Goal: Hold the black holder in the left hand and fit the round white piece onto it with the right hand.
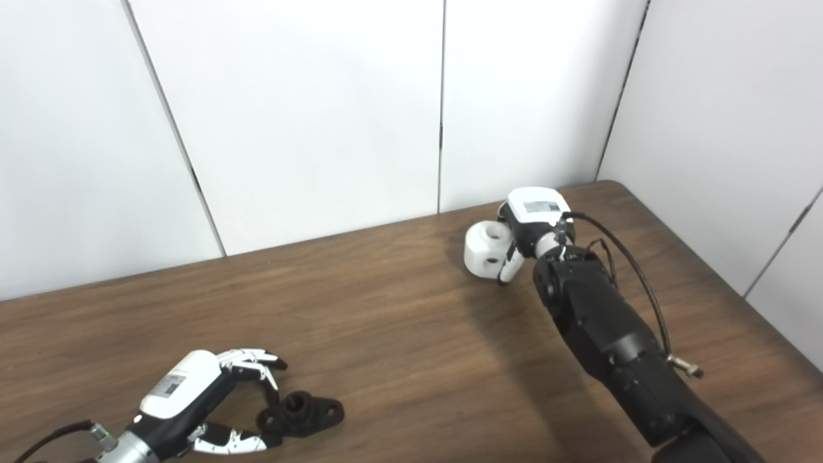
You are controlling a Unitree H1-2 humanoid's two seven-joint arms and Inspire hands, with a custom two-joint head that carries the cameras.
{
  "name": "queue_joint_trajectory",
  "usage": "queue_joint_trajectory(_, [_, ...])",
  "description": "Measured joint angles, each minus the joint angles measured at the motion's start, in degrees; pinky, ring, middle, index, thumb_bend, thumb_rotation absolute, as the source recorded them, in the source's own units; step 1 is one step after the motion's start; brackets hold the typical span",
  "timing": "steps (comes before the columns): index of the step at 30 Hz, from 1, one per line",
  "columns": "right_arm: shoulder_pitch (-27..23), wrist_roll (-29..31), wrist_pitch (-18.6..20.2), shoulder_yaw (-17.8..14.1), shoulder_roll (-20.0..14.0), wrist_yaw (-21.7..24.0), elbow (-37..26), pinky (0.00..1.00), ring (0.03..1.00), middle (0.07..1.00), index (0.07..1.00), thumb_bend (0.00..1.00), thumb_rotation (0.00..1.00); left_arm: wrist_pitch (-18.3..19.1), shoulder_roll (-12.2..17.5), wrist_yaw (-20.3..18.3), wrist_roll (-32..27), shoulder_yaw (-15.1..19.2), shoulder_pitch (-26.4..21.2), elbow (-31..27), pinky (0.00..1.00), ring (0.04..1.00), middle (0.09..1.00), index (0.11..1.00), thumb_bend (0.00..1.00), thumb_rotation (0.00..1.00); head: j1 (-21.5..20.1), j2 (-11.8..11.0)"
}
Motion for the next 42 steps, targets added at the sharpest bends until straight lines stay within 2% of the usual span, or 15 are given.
queue_joint_trajectory(6, [0.46,0.88,-1.3,0.51,-0.06,-3.25,0.26,0.8,0.768,0.718,0.484,0.52,0.14,0.42,0.02,-0.29,-0.01,0.29,0.33,-0.79,0.76,0.815,0.774,0.479,0.52,0.05,0.26,0.35])
queue_joint_trajectory(10, [0.58,1.29,-1.44,0.7,-0.1,-3.54,0.04,0.8,0.769,0.715,0.484,0.52,0.14,1.04,0.03,-1.24,-0.01,0.43,0.39,-1.61,0.76,0.814,0.772,0.479,0.52,0.05,1.14,0.88])
queue_joint_trajectory(14, [1.21,2.15,-1.71,0.94,-0.65,-2.96,-2.28,0.78,0.773,0.72,0.485,0.52,0.14,1.26,-0.01,-1.33,0.0,0.54,0.49,-1.92,0.75,0.812,0.772,0.479,0.52,0.05,3.51,2.37])
queue_joint_trajectory(19, [1.83,5.24,-2.24,0.87,-1.78,1.44,-9.34,0.72,0.777,0.725,0.484,0.52,0.14,1.24,-0.16,-1.23,0.0,0.56,0.54,-1.78,0.76,0.817,0.774,0.479,0.52,0.05,7.29,4.22])
queue_joint_trajectory(22, [2.31,7.51,-2.32,0.87,-1.87,5.59,-14.1,0.69,0.802,0.737,0.483,0.52,0.14,0.84,-0.51,-0.87,0.0,0.57,0.48,-1.27,0.75,0.818,0.78,0.479,0.52,0.05,8.44,4.66])
queue_joint_trajectory(26, [2.67,8.73,-2.61,1.83,-1.94,10.51,-19.77,0.72,0.853,0.754,0.483,0.52,0.14,-0.22,-1.35,0.43,0.0,0.55,0.41,0.1,0.77,0.838,0.801,0.479,0.52,0.06,11.69,5.98])
queue_joint_trajectory(30, [2.61,8.91,-3.33,2.88,-1.9,14.06,-24.84,0.72,0.856,0.756,0.482,0.52,0.14,-0.27,-1.97,0.44,0.03,0.22,0.14,0.57,0.79,0.85,0.811,0.479,0.53,0.06,15.72,7.38])
queue_joint_trajectory(32, [2.61,9.24,-3.42,3.11,-1.89,15.98,-27.02,0.72,0.851,0.755,0.482,0.52,0.14,-0.26,-2.23,0.57,0.05,0.17,0.15,0.83,0.8,0.852,0.811,0.479,0.53,0.06,16.34,7.56])
queue_joint_trajectory(38, [2.61,10.21,-5.23,3.68,-1.73,18.42,-31.56,0.69,0.833,0.751,0.481,0.53,0.14,-0.13,-3.23,1.21,1.17,-0.15,-0.46,1.83,0.82,0.862,0.814,0.479,0.53,0.06,21.53,8.7])
queue_joint_trajectory(42, [2.61,10.68,-6.67,4.68,-0.44,19.8,-34.53,0.67,0.824,0.753,0.481,0.52,0.14,1.31,-4.0,1.19,2.15,-0.67,-0.77,1.8,0.83,0.876,0.822,0.479,0.53,0.07,24.25,9.49])
